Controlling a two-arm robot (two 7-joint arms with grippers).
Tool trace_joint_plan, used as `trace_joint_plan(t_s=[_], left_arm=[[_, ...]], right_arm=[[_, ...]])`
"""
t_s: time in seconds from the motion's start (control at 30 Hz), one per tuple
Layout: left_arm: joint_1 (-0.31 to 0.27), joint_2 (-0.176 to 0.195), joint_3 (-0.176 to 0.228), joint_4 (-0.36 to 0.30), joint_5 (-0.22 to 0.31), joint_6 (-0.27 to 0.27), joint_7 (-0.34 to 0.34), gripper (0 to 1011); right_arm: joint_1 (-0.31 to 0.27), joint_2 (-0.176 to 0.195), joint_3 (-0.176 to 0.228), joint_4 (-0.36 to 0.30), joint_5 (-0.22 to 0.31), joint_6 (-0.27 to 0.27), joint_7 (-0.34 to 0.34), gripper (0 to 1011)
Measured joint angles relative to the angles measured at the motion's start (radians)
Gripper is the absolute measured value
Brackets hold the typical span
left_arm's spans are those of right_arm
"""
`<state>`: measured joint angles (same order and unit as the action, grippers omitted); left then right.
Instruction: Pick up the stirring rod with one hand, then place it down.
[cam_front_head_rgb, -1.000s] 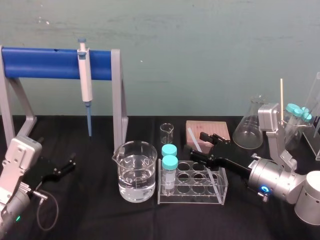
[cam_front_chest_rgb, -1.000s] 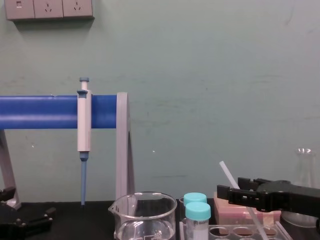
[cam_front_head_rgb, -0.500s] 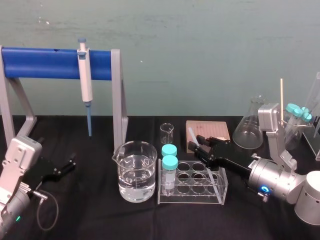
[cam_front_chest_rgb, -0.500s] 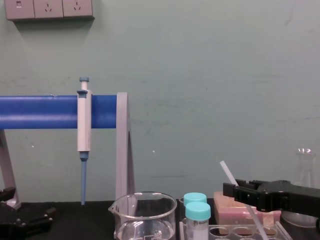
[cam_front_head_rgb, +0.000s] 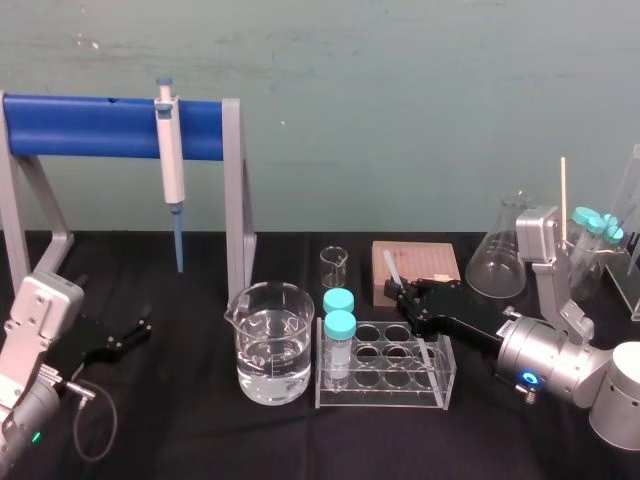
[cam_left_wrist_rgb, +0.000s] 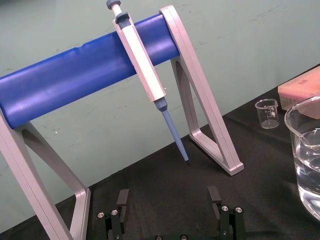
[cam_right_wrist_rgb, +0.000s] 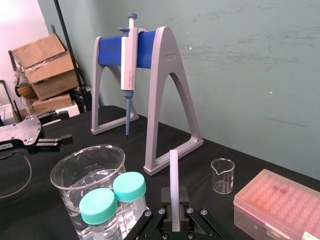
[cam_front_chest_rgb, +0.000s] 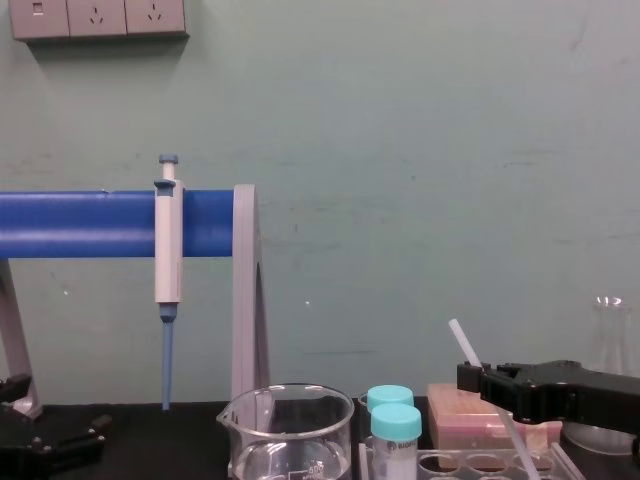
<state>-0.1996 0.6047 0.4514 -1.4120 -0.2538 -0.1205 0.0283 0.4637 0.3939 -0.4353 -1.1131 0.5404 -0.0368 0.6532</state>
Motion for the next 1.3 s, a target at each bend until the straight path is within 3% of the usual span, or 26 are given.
trace_joint_plan(t_s=[0.3,0.87,1.03,1.3], left_arm=[[0.0,0.0,0.0,0.0,0.0,0.0,0.0,1000],[0.0,0.0,0.0,0.0,0.0,0.0,0.0,1000],[0.0,0.0,0.0,0.0,0.0,0.0,0.0,1000],[0.0,0.0,0.0,0.0,0.0,0.0,0.0,1000]], right_arm=[[-0.002,0.0,0.002,-0.002,0.0,-0.005,-0.002,72],[-0.037,-0.01,0.086,-0.1,0.0,-0.146,-0.063,72],[-0.034,-0.016,0.121,-0.132,0.0,-0.192,-0.083,72],[-0.051,-0.046,0.168,-0.119,-0.061,-0.363,-0.121,72]])
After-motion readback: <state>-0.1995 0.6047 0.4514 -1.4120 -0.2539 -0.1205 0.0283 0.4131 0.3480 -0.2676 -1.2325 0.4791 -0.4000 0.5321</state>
